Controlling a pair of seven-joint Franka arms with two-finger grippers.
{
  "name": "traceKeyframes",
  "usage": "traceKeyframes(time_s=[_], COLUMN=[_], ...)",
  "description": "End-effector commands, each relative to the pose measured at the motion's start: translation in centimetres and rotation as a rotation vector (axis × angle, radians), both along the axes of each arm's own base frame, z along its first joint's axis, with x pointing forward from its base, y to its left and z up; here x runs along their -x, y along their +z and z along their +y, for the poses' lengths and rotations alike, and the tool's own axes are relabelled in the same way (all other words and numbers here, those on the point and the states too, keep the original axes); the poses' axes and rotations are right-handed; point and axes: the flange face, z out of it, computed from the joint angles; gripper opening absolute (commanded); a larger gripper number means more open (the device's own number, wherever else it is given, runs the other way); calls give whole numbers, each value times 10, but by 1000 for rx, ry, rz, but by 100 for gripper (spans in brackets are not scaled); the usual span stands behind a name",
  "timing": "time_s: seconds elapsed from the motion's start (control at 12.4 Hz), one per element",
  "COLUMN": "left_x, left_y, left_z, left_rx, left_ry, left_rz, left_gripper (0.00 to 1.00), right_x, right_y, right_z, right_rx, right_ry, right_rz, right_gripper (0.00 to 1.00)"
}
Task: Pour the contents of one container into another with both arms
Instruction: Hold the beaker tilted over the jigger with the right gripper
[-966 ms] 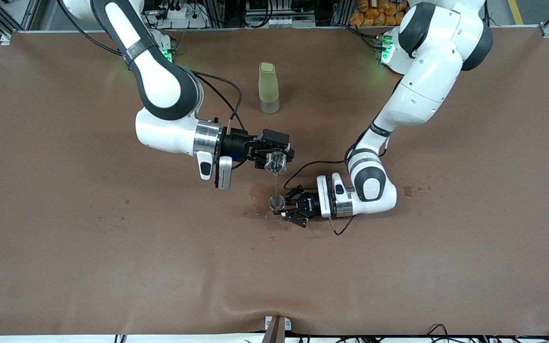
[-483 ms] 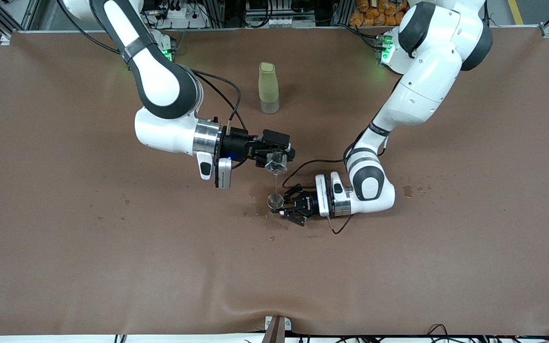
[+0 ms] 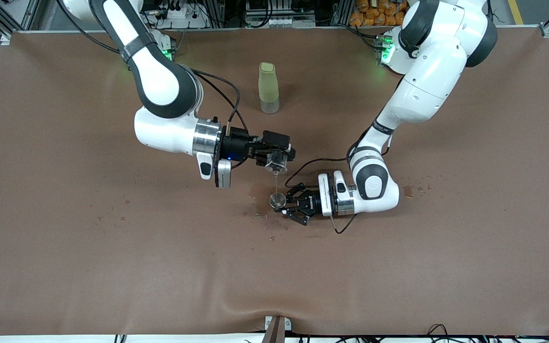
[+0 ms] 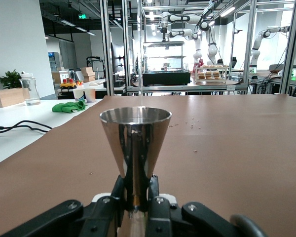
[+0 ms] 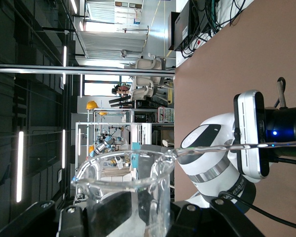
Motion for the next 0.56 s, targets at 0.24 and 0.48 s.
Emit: traceKeyframes(time_s=[0.24,0.48], left_x=[6,5], left_y=[11,12], left_z=[1,1], left_rx=[-4,-4], left_ry=[-17,-17], left_rz=[8,6], left_gripper=[0,0], right_x=[6,6], right_y=[12,12], right_z=[3,4], right_rx=[-34,-78], right_ry=[-16,-41], right_rz=[59,93], right_gripper=[0,0])
